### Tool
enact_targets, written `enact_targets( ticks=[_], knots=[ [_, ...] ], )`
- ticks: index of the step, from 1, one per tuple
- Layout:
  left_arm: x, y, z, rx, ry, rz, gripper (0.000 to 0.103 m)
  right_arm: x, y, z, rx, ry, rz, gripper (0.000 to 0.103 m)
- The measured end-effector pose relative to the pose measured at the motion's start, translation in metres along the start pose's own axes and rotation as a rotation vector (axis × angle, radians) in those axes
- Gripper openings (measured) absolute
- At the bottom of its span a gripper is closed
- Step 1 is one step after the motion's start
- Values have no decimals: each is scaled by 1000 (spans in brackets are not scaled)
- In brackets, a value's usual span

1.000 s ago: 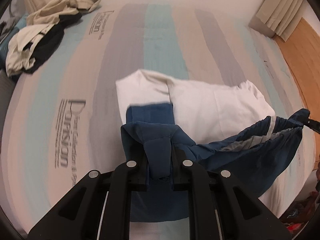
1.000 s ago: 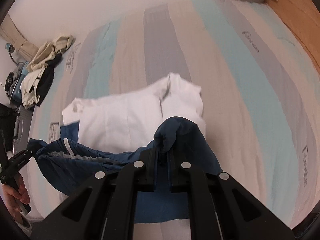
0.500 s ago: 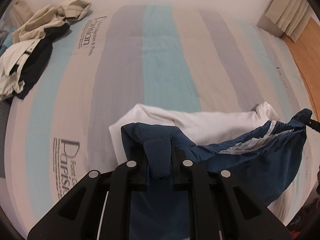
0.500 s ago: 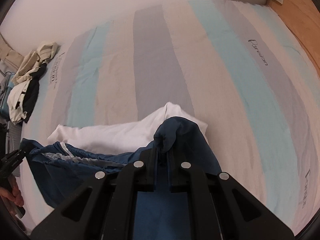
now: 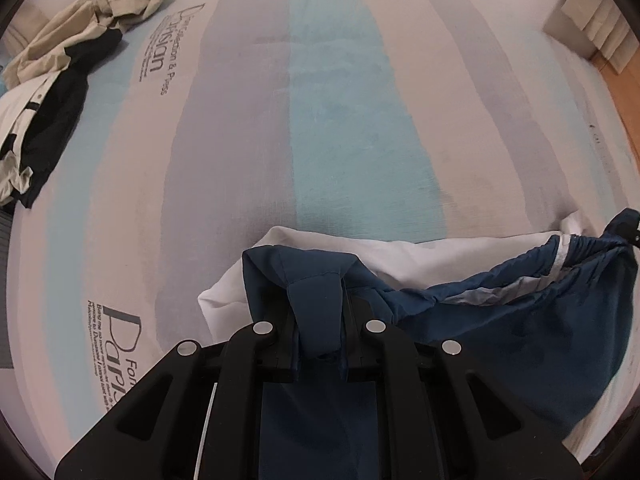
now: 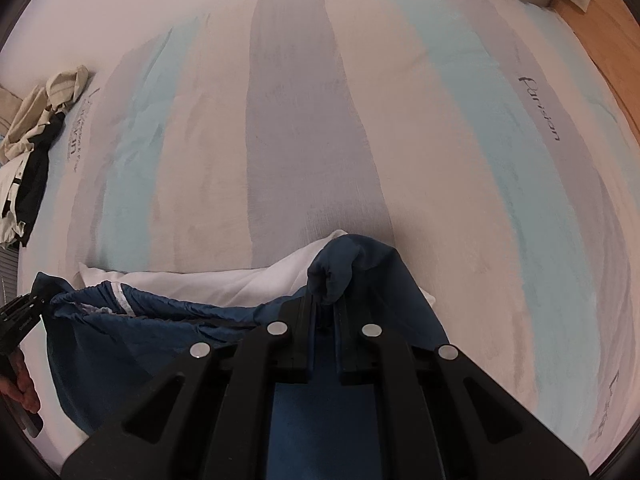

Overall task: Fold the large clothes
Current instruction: 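Lower the folded hem onto the jacket and open both grippers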

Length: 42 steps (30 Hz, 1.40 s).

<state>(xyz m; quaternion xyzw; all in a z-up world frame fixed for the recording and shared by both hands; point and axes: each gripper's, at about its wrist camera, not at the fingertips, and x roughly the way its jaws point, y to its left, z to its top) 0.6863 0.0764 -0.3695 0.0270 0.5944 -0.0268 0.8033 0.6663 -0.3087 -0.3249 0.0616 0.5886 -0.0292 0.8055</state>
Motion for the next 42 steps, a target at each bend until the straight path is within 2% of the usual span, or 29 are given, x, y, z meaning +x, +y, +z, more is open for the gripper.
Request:
enact_targets(
  ticks=[10, 26, 27, 29, 30, 31, 32, 33, 34, 36, 38, 42],
  knots=[
    [31, 1, -2, -5, 10, 34, 12, 31, 7, 5, -18, 11, -41, 5],
    [62, 0, 5, -19, 48, 34, 13, 65, 11, 4, -36, 49, -58, 6],
    [63, 1, 6, -28, 54, 36, 17, 67, 13, 5, -49, 57, -64, 6],
    [57, 2, 6, -31, 35, 45, 24, 63, 13, 7, -40, 46, -68, 16],
    [51, 0, 5, -13, 7, 64, 37, 58, 13, 8, -47, 24, -84, 23],
    [40, -3, 4, 9, -37, 95, 57, 52, 14, 8, -48, 0, -87, 49],
    [31, -5, 2, 21, -78, 121, 68, 41, 14, 7, -48, -54, -68, 70],
    [21, -7, 1, 33, -123, 150, 87, 33, 15, 6, -52, -95, -63, 73],
    [5, -10, -1, 51, -197, 182, 91, 23, 17, 5, -68, -137, -80, 74],
    [-12, -15, -2, 81, -265, 198, 93, 7, 21, 4, -97, -183, -84, 74],
    [-20, -18, 1, 85, -268, 189, 93, -3, 25, 1, -124, -206, -95, 74],
    [-30, -25, -5, 50, -230, 92, 93, -17, 34, -14, -149, -196, -66, 73]
  ],
)
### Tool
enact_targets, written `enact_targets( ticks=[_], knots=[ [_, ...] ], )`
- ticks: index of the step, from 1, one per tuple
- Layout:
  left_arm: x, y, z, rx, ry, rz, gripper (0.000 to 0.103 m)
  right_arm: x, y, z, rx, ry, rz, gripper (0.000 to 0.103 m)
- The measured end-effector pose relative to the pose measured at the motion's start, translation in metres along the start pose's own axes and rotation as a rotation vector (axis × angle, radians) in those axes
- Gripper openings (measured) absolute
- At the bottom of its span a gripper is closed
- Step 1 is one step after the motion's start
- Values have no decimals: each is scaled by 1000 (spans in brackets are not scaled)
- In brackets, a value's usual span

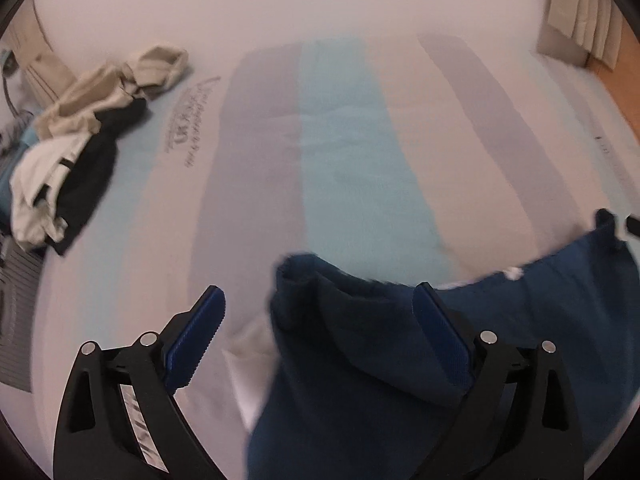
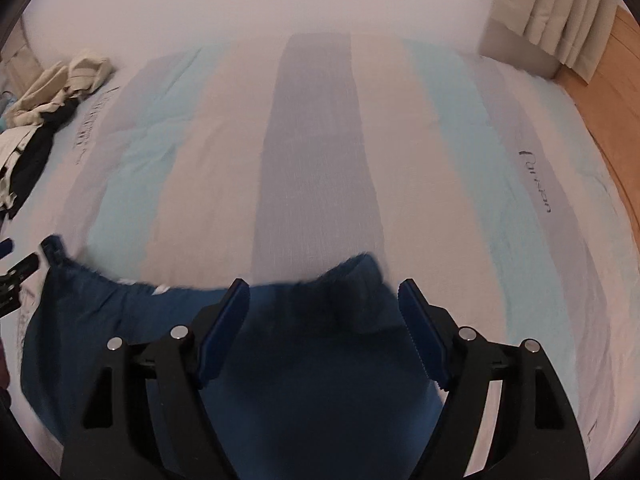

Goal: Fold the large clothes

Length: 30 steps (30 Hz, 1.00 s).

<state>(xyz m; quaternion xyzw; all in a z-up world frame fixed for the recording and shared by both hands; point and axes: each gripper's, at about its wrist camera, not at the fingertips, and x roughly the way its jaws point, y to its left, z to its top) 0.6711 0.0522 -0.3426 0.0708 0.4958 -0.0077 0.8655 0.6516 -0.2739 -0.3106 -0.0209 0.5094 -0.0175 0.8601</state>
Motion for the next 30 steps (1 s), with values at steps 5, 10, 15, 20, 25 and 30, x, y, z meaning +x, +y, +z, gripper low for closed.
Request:
enact_targets(
  ticks=[5, 10, 15, 20, 25, 30],
  knots=[
    [-21, -29, -35, -71, 71, -166, 93, -20, 20, -37, -71, 42, 11, 72],
    [-47, -74, -83, 1, 82, -269, 93, -42, 28, -88, -96, 93, 54, 72],
    [-32, -79, -127, -35, 158, -337, 93, -45, 37, -136, -137, 139, 49, 72],
    [-22, -74, -150, -26, 146, -226, 93, -25, 26, -158, -122, 173, 15, 72],
    [-3, -44, -159, -62, 148, -154, 93, -8, 15, -164, -113, 189, 3, 74],
    [-3, -55, -163, 2, 144, -111, 92, -7, 15, -163, -116, 179, -11, 75]
  ],
)
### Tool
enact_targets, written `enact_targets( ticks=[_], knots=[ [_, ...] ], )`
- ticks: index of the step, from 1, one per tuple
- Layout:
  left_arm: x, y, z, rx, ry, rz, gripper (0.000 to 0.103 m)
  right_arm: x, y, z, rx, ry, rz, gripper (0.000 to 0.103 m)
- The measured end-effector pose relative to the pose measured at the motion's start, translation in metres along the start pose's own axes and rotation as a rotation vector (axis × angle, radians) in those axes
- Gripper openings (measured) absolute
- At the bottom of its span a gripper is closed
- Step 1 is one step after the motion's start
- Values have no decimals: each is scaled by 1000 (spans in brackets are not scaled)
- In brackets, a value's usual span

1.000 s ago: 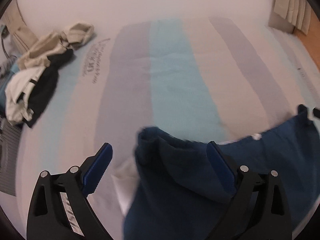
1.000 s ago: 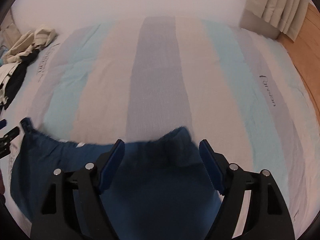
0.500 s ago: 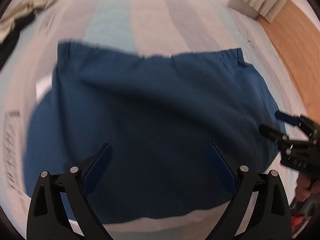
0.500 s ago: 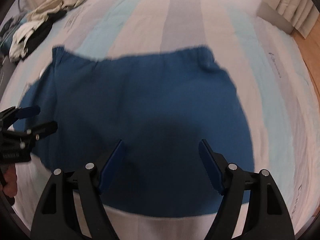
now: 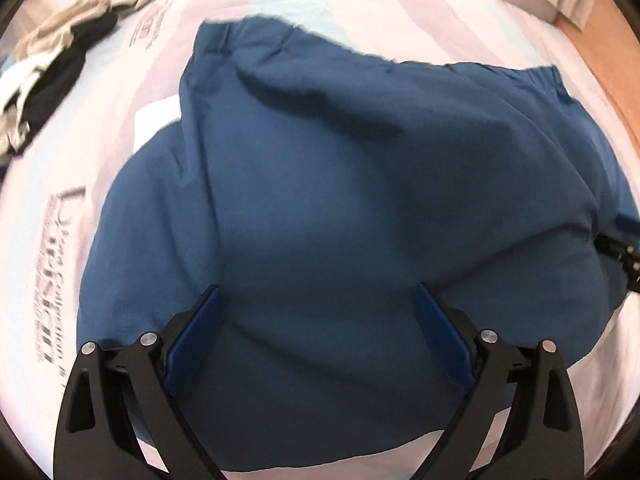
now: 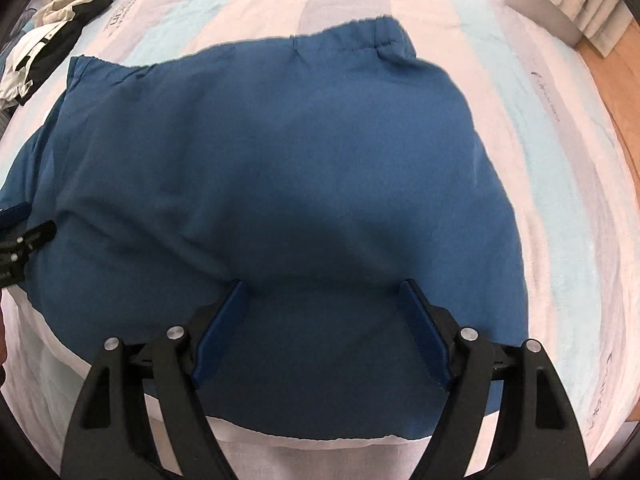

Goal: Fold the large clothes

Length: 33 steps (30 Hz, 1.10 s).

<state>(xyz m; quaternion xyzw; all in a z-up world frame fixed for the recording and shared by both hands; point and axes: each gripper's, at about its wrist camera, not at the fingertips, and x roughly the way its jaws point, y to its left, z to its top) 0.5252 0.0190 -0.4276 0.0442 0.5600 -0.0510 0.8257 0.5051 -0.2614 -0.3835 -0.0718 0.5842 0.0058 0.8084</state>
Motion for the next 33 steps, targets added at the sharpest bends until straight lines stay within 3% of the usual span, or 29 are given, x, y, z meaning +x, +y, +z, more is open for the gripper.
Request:
enact_targets(
  ticks=[4, 10, 14, 20, 26, 33],
  knots=[
    [-19, -20, 6, -7, -15, -71, 92, -19, -6, -5, 53, -17, 5, 75],
    [-45, -89, 10, 78, -43, -209, 92, -37, -28, -23, 108, -16, -52, 75],
    [-28, -119, 2, 142, -24, -198, 91, -42, -53, -37, 191, 7, -64, 75],
    [-2, -123, -13, 121, 17, -182, 93, -37, -93, -75, 297, 55, -75, 75],
    [3, -128, -15, 134, 10, -168, 94, -17, -112, -96, 462, 55, 85, 76],
    [-6, -140, -11, 123, 2, -176, 93, 15, -92, -98, 537, 38, 222, 78]
  ],
)
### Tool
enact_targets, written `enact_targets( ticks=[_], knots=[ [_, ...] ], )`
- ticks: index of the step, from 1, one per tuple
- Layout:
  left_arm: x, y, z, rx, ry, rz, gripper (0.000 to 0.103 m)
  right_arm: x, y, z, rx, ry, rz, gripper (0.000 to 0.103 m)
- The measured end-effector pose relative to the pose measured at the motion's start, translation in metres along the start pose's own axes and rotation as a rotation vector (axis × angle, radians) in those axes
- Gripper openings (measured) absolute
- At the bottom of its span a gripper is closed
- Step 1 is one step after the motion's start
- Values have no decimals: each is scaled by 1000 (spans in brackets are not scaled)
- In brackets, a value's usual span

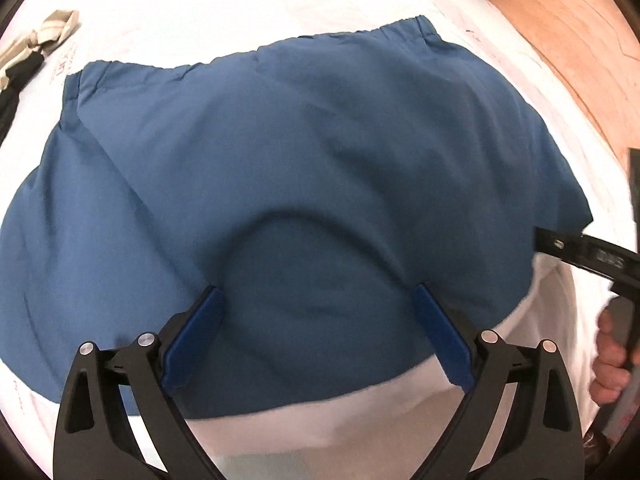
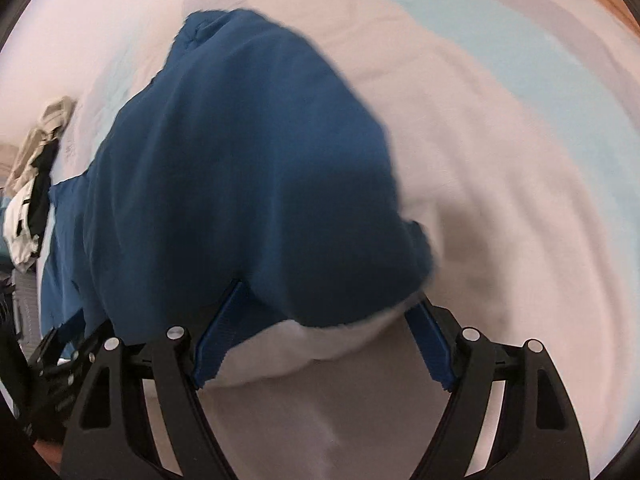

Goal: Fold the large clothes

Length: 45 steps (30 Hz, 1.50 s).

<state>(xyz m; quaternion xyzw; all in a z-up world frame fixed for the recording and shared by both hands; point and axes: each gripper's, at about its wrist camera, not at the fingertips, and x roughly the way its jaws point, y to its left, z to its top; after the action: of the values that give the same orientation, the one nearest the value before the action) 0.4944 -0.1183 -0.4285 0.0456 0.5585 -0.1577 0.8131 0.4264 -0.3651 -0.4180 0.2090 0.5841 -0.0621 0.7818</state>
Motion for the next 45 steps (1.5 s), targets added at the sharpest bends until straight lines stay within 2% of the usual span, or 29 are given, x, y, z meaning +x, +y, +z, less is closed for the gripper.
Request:
enact_targets(
  ticks=[2, 6, 11, 14, 21, 22, 25, 26, 31, 36, 38, 40, 42, 45],
  knots=[
    [0, -2, -4, 13, -2, 9, 93, 8, -4, 0, 29, 12, 8, 81],
    [0, 0, -22, 22, -27, 36, 94, 5, -14, -3, 52, 24, 42, 80],
    [10, 9, -21, 7, -33, 33, 94, -6, -21, -20, 87, 48, 97, 82],
    [8, 15, -26, 1, -36, 32, 95, -4, -10, -21, 41, 35, 80, 83],
    [6, 21, -28, -3, -36, 23, 95, 10, 3, -5, 68, 16, 73, 84],
    [7, 21, -28, -5, -35, 22, 95, 14, 5, 4, 68, 17, 68, 83],
    [1, 30, -35, -9, -36, 19, 95, 10, 16, 7, -2, 4, 58, 67],
    [0, 32, -36, -10, -37, 18, 95, 14, 23, 13, -9, 11, 61, 64],
    [1, 38, -39, -20, -39, 16, 95, 21, 39, 23, 6, 33, 80, 61],
    [3, 46, -40, -20, -37, 11, 96, 27, 36, 28, 104, 24, 169, 66],
    [3, 48, -41, -18, -33, 7, 96, 34, 40, 29, 94, 33, 155, 71],
    [3, 51, -41, -16, -27, 4, 96, 38, 37, 29, 133, 32, 180, 71],
    [2, 54, -41, -13, -25, 1, 96, 38, 42, 30, 110, 36, 147, 67],
    [1, 55, -41, -8, -26, 4, 96, 39, 46, 30, 123, 48, 119, 51]
  ],
)
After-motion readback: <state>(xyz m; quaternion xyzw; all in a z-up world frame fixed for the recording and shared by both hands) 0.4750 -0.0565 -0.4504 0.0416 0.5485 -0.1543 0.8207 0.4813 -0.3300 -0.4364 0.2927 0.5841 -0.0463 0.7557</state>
